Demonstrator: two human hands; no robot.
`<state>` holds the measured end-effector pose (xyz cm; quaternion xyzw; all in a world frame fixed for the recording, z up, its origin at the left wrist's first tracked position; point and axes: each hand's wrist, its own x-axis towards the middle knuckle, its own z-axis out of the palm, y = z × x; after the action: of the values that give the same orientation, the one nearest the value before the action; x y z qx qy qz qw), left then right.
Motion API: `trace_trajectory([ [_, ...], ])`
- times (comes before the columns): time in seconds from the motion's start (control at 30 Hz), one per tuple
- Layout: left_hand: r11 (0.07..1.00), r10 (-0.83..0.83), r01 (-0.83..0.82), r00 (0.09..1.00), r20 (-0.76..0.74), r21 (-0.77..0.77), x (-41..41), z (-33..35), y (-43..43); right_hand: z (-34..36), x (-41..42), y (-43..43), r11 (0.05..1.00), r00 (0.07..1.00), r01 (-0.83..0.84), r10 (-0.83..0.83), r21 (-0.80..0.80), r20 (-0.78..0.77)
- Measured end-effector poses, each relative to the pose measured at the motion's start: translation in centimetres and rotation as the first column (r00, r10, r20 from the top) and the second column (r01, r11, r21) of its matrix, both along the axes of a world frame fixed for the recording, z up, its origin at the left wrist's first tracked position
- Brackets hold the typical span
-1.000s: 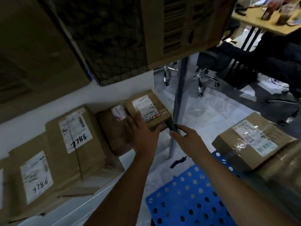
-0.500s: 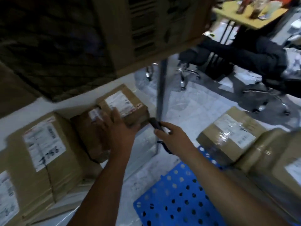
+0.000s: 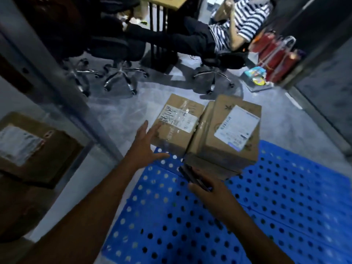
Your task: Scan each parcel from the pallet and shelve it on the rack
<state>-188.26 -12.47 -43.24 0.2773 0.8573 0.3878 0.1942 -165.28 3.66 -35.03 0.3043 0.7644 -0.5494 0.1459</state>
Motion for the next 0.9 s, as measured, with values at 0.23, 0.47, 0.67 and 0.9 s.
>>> trace_trajectory([
  [0.23,0.998,-0.068,0.068,0.995,-0.07,-0.004,-4.8,-2.9,3.1,-0.6,5.3,0.7,0.994,0.992,0.106,-0.106,-0.01,0.062],
  [0.47,0.977,0.201,-0.198,0.979,-0.025,0.076,1.2,-2.9,-2.3,-0.4,7.6,-0.8,0.989,0.984,0.148,-0.146,-0.02,0.1],
  [0.67,0.941,0.329,-0.329,0.944,0.016,0.078,12.9,-1.9,-11.0,-1.2,9.3,-1.0,0.999,1.0,0.017,-0.018,0.045,0.024],
  [0.9,0.946,0.32,-0.32,0.947,0.012,0.053,30.6,-1.8,-14.3,-1.3,11.3,-0.8,0.942,0.944,-0.33,0.329,0.063,0.023],
])
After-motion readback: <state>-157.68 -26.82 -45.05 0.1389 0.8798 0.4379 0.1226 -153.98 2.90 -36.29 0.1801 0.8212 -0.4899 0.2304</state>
